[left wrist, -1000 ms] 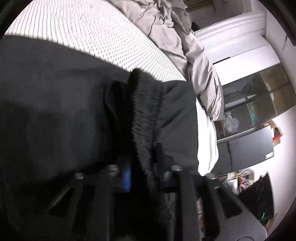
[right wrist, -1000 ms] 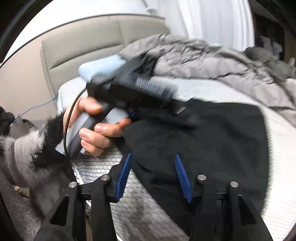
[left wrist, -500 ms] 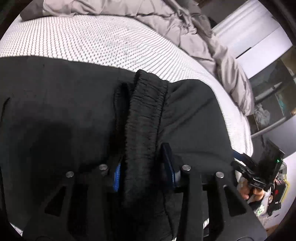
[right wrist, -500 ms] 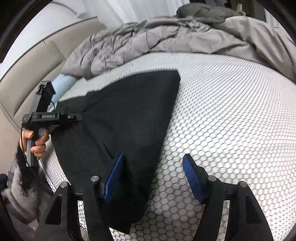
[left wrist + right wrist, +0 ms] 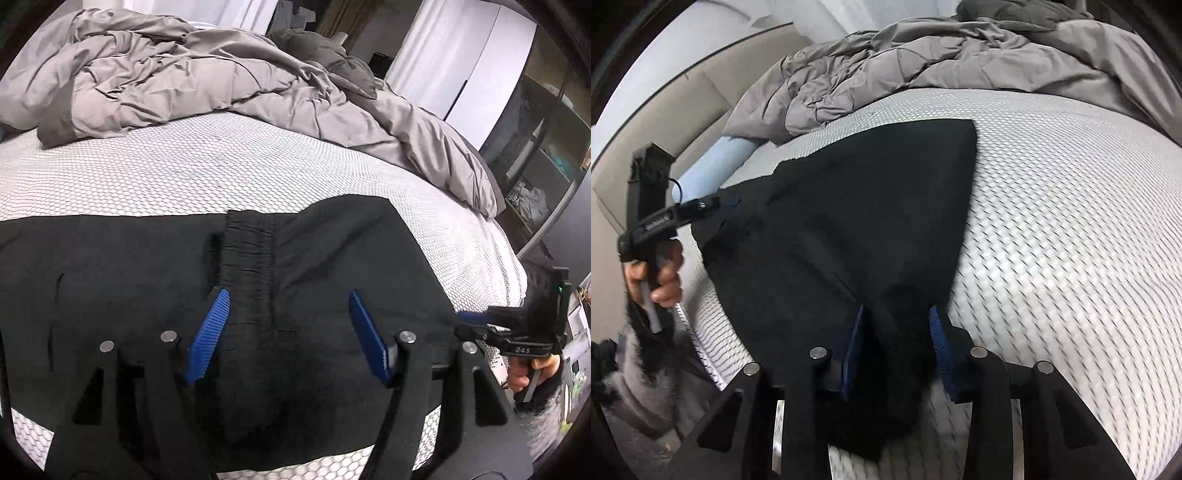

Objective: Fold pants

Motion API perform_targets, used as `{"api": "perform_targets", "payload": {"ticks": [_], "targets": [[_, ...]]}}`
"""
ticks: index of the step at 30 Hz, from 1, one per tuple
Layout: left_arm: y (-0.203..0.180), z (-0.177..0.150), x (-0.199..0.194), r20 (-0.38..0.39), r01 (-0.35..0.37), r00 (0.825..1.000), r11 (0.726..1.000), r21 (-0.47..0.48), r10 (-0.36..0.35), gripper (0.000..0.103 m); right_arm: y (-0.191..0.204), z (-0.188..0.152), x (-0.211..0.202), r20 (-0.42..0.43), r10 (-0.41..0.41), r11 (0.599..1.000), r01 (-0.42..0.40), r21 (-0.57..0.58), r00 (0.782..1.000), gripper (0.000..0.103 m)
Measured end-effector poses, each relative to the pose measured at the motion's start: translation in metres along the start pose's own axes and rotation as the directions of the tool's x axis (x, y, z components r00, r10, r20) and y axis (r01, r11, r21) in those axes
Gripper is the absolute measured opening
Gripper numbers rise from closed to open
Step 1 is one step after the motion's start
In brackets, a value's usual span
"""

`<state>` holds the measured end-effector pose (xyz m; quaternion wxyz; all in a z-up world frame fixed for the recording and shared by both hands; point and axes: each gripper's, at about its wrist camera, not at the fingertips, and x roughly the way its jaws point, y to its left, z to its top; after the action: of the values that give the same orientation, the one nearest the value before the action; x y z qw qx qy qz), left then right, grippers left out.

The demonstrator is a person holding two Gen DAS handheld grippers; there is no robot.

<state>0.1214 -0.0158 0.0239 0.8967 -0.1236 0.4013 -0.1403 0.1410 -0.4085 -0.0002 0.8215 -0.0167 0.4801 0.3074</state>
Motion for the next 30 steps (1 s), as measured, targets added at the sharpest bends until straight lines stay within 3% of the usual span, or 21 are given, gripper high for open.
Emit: {"api": "perform_targets", "payload": {"ticks": [4,8,10,14,15,17,19,21,23,24,26,28,30], "targets": [[-0.031,-0.007,0.024,-0.024,0.033,0.999,0.999,0.028,-0.032,0.064,-0.003,-0.033,-0.004,-0.049,0.063,0.997,-0.06,0.048,0.997,0.037],[-0.078,-0.024,0.051,-0.089,0.107,0.991,0.99,0.097,-0.099,0.064,-0.006,-0.04,-0.007,0.011,0.107,0.985,-0.107,0.139,0.994,0.035],[-0.1,-0.032,0.066,-0.125,0.11,0.988,0.982,0.156,-0.091,0.064,-0.006,-0.038,-0.007,0.013,0.094,0.982,-0.094,0.164,0.996,0.016],[-0.12,-0.04,0.087,-0.154,0.077,0.987,0.978,0.193,-0.048,0.064,0.007,-0.035,-0.035,0.068,0.131,0.983,-0.138,0.118,0.989,0.009],[-0.119,-0.04,0.09,-0.158,0.079,0.986,0.981,0.177,-0.051,0.064,0.012,-0.038,-0.04,0.053,0.118,0.988,-0.122,0.096,0.992,0.009],[-0.115,-0.04,0.096,-0.175,0.084,0.983,0.986,0.146,-0.058,0.064,0.02,-0.051,-0.028,-0.043,0.01,1.0,-0.009,0.01,0.999,0.009],[-0.112,-0.041,0.097,-0.175,0.081,0.983,0.987,0.137,-0.057,0.064,0.02,-0.059,-0.016,-0.098,-0.024,1.0,0.025,0.01,0.995,0.011],[-0.118,-0.043,0.09,-0.161,0.077,0.986,0.985,0.156,-0.051,0.064,0.02,-0.054,-0.03,-0.047,0.002,1.0,-0.001,0.021,0.999,0.018],[-0.13,-0.047,0.081,-0.149,0.128,0.984,0.974,0.189,-0.1,0.064,0.022,-0.048,-0.052,0.034,0.01,1.0,-0.011,0.013,0.999,0.035],[-0.137,-0.049,0.078,-0.143,0.153,0.982,0.964,0.216,-0.124,0.067,0.023,-0.043,-0.062,0.085,0.034,0.999,-0.035,0.01,0.996,0.049],[-0.161,-0.062,0.078,-0.145,0.183,0.979,0.938,0.294,-0.146,0.073,0.022,-0.032,-0.064,0.124,0.054,0.998,-0.057,0.024,0.991,0.051],[-0.184,-0.08,0.091,-0.191,0.18,0.975,0.904,0.389,-0.112,0.073,0.012,-0.022,-0.049,0.113,0.054,0.994,-0.064,0.085,0.992,0.051],[-0.198,-0.097,0.105,-0.215,0.15,0.975,0.879,0.454,-0.055,0.078,0.002,-0.018,-0.025,0.071,0.109,0.983,-0.118,0.139,0.992,0.051]]}}
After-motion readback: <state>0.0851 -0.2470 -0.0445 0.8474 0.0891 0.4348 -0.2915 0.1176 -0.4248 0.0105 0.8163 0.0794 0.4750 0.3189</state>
